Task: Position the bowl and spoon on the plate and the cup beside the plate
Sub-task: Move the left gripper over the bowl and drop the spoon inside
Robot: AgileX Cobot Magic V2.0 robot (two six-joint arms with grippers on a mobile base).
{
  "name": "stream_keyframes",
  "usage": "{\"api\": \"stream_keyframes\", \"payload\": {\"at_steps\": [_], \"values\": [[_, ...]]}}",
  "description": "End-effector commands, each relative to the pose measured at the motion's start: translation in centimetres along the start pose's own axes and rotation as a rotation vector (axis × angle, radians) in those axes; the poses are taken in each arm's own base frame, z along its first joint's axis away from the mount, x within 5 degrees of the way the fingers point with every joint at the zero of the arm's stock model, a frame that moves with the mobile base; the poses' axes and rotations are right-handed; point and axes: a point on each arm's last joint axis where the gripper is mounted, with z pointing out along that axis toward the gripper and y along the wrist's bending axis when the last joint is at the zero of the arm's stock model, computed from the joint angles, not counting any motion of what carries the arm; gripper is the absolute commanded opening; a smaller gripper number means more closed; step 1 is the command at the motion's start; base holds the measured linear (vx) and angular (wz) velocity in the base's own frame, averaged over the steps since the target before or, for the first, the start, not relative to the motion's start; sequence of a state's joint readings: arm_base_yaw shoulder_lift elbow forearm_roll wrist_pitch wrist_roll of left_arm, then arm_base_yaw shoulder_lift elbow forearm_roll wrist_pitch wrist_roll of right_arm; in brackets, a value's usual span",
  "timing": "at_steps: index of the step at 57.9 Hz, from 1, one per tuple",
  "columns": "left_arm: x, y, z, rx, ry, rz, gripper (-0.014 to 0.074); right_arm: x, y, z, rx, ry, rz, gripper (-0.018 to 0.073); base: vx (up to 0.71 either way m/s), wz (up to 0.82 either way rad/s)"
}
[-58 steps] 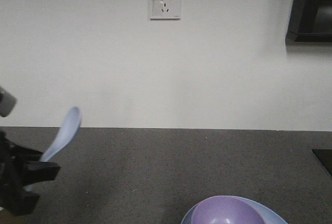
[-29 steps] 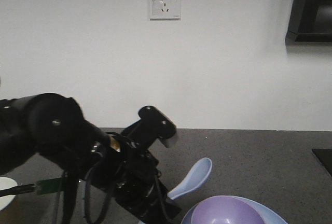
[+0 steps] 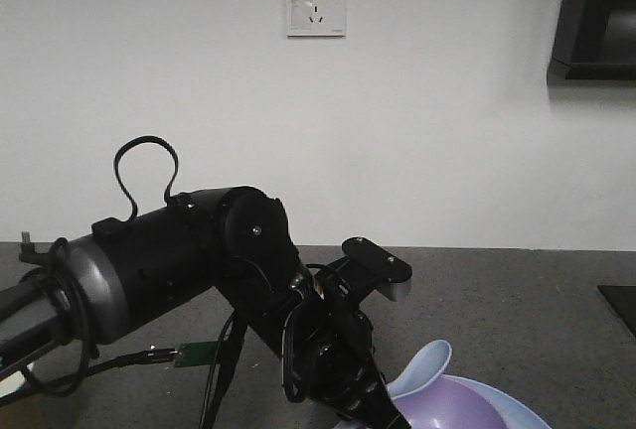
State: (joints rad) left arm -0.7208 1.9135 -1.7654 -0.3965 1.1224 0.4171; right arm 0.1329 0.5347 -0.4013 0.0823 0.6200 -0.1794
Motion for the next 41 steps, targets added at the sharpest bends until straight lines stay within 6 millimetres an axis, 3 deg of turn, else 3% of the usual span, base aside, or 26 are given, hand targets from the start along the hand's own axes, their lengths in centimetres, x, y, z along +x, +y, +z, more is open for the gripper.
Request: {"api": "stream_keyframes", "payload": {"at_steps": [1,12,28,41], "values": [[-1.3,-1.0,-2.4,-0.001,-0.112,0.005,0.0022,-1.7,-0.2,-0.5,0.019,-0.122,-0.001,-0.0009,0.0,0.0],[-1.2,-0.8,-1.7,0.002,-0.099,-0.001,0.0132,-1.7,-0.2,-0.5,0.02,-0.127,-0.001,-0.0009,0.0,0.0],[-1.7,-1.5,-1.4,-0.003,-0.13,0.02,0.0403,-1.8,-0.2,-0.5,0.02,-0.131,0.001,-0.0009,0.0,0.0],[-1.8,-2.0,-1.3,-0.004,-0.13,0.037,0.0496,-1.8,-0.2,-0.5,0.02,-0.135,0.001,-0.0009,0.0,0.0]]}}
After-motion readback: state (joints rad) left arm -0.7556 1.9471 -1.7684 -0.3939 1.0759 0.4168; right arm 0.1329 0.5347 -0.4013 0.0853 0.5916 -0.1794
